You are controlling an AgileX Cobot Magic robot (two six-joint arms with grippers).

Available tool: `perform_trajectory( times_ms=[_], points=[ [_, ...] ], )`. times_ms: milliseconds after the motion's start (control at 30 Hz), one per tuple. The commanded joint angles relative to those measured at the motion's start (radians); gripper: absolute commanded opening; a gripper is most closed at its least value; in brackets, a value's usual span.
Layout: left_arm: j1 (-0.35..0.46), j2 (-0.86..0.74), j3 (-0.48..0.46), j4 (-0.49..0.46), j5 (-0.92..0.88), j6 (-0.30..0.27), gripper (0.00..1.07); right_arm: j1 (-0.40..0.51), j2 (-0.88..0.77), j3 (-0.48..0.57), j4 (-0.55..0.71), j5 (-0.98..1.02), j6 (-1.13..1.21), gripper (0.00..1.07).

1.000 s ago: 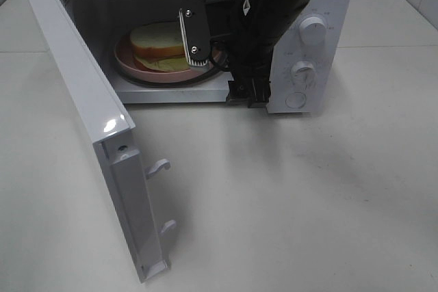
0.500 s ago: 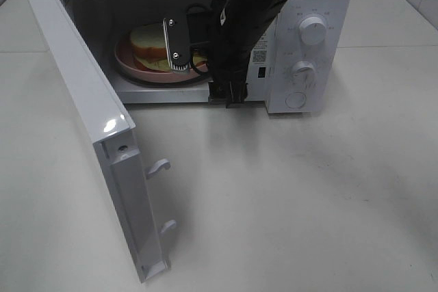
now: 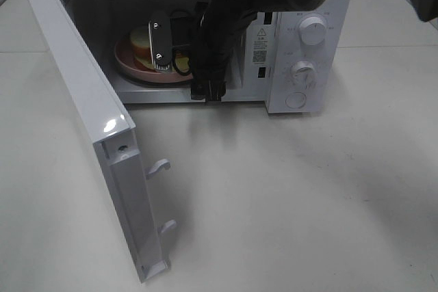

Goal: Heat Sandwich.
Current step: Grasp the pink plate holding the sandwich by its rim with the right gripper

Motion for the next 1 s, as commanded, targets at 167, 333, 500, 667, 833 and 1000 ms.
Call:
perform_trajectory(
  times_ms=[167, 333, 500, 667, 833, 1000],
  points=[
    [0.003, -0.025, 0.002, 0.0, -0.008, -0.002, 1.04, 0.003, 0.083, -0.103, 0.001, 0.014, 0.002, 0.8],
    [0.003, -0.025, 0.002, 0.0, -0.008, -0.002, 1.04, 0.012, 0.119, -0.141, 0.005, 0.013, 0.006, 0.8],
    [0.003, -0.025, 0.002, 0.0, -0.008, -0.002, 1.04, 0.025, 0.148, -0.173, 0.001, 0.013, 0.029, 0.79],
    [0.003, -0.025, 0.002, 0.0, -0.008, -0.002, 1.04, 0.024, 0.175, -0.204, -0.002, 0.016, 0.044, 0.77],
    [0.003, -0.025, 0.002, 0.0, -0.008, -0.002, 1.04, 0.023, 0.183, -0.205, -0.002, 0.023, 0.06, 0.67],
    [0.003, -0.025, 0.002, 0.0, -0.008, -0.002, 1.04, 0.023, 0.183, -0.205, -0.002, 0.057, 0.062, 0.28]
  ],
)
